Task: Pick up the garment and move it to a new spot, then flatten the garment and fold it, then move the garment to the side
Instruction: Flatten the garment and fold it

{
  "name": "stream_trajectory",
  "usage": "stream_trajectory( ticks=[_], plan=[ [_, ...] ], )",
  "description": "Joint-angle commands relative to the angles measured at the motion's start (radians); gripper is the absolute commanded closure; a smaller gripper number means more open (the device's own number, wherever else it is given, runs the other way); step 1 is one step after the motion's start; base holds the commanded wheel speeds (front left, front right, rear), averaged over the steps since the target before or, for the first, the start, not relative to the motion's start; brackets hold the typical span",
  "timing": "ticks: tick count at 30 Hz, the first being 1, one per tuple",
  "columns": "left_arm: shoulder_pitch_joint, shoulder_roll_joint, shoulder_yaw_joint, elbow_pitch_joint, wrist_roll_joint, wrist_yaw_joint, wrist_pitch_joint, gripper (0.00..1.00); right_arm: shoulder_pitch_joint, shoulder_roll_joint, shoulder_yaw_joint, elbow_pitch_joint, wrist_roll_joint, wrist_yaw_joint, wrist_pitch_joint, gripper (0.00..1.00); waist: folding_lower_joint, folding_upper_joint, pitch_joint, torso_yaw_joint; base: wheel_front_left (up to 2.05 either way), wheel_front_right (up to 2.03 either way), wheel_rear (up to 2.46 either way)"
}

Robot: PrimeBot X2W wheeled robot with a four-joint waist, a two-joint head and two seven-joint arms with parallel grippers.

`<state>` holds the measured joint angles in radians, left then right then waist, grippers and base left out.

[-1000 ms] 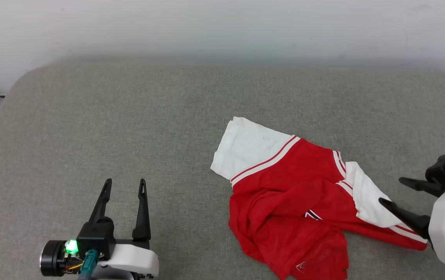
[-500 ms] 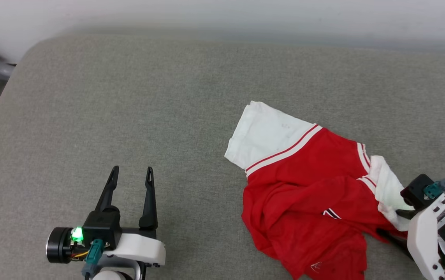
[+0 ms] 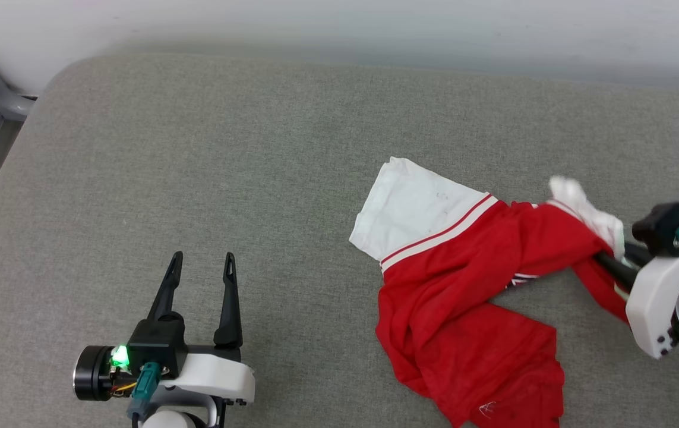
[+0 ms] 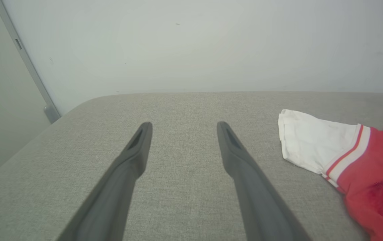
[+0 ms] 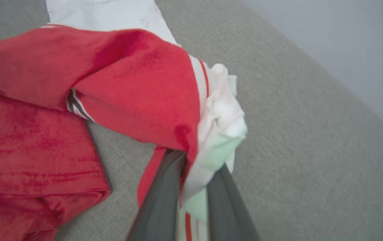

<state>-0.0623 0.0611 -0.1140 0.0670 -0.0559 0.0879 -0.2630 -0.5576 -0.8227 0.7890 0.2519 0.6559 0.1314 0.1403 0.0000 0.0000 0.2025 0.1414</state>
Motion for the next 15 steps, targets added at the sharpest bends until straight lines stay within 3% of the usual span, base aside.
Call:
stream_trajectory(
  ticks=[1, 7, 15],
  plan=[
    [0.003, 0.0, 0.003, -0.001, -0.002, 0.002, -0.002, 0.0, -0.013, 0.013, -0.004, 0.0, -0.009, -0.001, -0.016, 1.0, 0.0, 0.0, -0.004, 0.0, 0.0, 0.0, 0.0],
    [0.011, -0.002, 0.006, -0.001, 0.001, 0.001, -0.002, 0.0, -0.07, 0.093, -0.099, 0.05, -0.073, -0.001, -0.142, 1.0, 0.0, 0.0, -0.014, 0.002, 0.0, 0.0, 0.0],
    [0.046, -0.006, 0.008, 0.012, -0.013, 0.007, -0.002, 0.0, 0.098, 0.255, -0.42, 0.239, -0.092, -0.001, -0.346, 1.0, 0.0, 0.0, -0.042, -0.004, 0.0, 0.0, 0.0]
  ],
)
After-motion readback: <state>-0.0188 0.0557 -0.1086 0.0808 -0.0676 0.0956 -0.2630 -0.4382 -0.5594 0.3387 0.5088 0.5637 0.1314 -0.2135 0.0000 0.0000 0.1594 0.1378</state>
